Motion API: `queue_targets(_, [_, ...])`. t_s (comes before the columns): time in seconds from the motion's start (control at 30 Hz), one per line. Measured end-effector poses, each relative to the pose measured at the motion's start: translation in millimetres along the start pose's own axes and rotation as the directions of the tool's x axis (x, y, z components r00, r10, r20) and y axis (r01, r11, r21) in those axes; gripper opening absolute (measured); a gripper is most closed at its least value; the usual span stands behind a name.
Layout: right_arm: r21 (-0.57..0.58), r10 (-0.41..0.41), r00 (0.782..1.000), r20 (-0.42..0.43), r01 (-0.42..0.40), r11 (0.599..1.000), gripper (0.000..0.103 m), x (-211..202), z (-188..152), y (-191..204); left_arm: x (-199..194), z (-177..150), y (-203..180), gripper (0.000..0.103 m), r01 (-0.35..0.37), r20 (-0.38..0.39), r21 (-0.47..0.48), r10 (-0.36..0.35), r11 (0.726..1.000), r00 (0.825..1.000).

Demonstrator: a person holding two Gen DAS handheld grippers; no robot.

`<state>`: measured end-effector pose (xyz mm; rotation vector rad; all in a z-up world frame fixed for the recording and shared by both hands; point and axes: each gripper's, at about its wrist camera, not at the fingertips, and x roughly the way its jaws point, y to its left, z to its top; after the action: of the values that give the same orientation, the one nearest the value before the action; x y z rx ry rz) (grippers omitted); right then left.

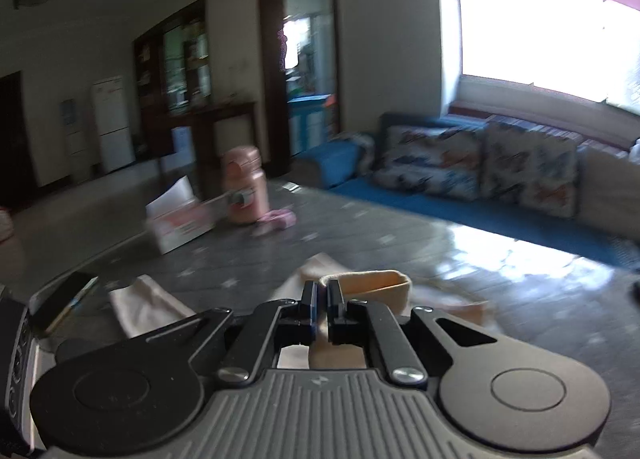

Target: Fold clothes

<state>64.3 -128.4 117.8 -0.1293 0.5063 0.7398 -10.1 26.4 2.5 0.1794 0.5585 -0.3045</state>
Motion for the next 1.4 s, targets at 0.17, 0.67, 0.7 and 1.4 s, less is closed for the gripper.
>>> queue_targets(0.17, [0.004, 0.098, 0.993, -0.058, -0.098, 0.995, 0.011, 14, -15, 17, -4, -7, 12, 0.027, -0.036, -0.014, -0.039, 0.035, 0.999, 0.999])
queue_targets(0.67, [0.011, -0.026, 0.952, -0.306, 0.031, 0.999, 0.012, 0, -93, -49, 12, 8, 16, 0.027, -0.038, -0.009, -0.050, 0.037, 0.998, 0.999])
queue_targets(0.7, [0.019, -0.033, 0.949, -0.313, 0.041, 0.999, 0.012, -1, -100, -52, 16, 9, 15, 0.027, -0.036, -0.016, -0.047, 0.035, 0.998, 0.999])
queue_targets(1.4, [0.063, -0.060, 0.963, -0.263, 0.079, 0.995, 0.017, 39, -96, -84, 55, 12, 35, 0.027, -0.048, -0.099, -0.114, 0.036, 0.992, 0.994])
